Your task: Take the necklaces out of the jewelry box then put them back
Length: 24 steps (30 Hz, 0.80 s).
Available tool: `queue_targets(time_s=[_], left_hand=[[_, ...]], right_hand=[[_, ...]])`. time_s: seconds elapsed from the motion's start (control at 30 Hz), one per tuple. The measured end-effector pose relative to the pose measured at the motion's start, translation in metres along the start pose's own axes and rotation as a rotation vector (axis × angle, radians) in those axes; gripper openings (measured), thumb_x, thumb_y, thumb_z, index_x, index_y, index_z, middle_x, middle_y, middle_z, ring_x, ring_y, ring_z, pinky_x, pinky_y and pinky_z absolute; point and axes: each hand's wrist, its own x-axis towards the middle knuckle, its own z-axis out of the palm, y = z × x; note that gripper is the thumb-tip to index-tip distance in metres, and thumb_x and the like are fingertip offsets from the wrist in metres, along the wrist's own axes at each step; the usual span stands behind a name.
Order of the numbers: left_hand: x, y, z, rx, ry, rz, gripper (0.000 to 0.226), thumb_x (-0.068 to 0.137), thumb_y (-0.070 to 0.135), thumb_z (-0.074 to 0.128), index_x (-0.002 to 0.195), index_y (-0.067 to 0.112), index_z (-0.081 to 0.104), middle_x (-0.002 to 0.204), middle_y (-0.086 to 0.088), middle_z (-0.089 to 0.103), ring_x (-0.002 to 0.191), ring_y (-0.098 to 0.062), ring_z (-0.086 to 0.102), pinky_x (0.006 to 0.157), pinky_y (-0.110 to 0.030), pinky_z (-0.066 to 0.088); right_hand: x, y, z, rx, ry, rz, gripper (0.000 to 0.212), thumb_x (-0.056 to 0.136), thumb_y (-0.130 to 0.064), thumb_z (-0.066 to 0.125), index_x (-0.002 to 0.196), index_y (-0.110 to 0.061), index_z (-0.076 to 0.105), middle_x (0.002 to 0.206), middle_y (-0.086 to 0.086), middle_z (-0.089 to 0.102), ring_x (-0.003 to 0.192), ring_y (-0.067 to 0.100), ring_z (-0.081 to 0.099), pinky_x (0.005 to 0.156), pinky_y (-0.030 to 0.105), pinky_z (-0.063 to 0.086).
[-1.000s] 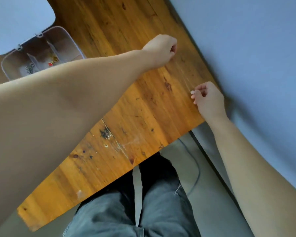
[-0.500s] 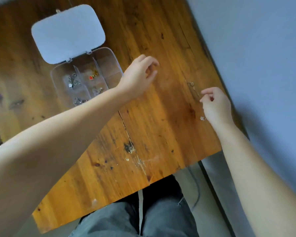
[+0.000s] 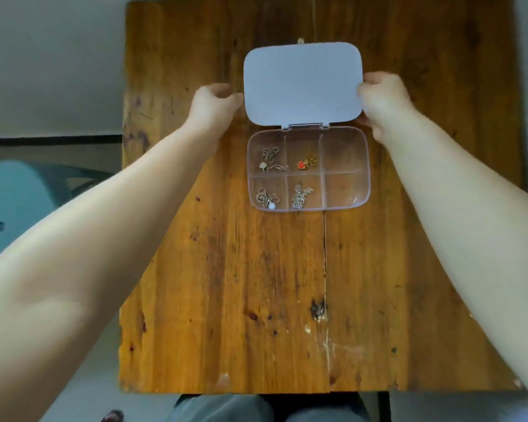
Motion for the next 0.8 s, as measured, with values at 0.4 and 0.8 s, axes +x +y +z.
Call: queue_targets(time_s=[0.4,0.8], left_hand=[[-0.054,-0.01,-0.01,0.087,0.027,0.475,0.014,0.085,0.011,0.056,0.077,0.022,0.058,0.067,0.013,0.05,0.056,0.005,0.045,0.053,-0.003,0.035],[-0.088,-0.067,-0.007,0.809,-0.029,0.762,0.026,0.089,0.008,0.05,0.115,0.01,0.055,0.103,-0.015,0.058,0.099,-0.035,0.051,0.073,-0.04,0.043]], right_hand=[[-0.056,0.029,-0.053,-0.186,-0.007,-0.437,0.01,0.091,-0.014,0.059,0.097,-0.018,0.065,0.093,-0.001,0.065,0.089,0.015,0.06,0.073,0.023,0.046],[-0.101,0.084,-0.05,-0.648,-0.084,-0.516,0.038,0.098,-0.011,0.039,0.135,-0.014,0.047,0.126,0.012,0.049,0.116,0.025,0.048,0.089,0.022,0.038]])
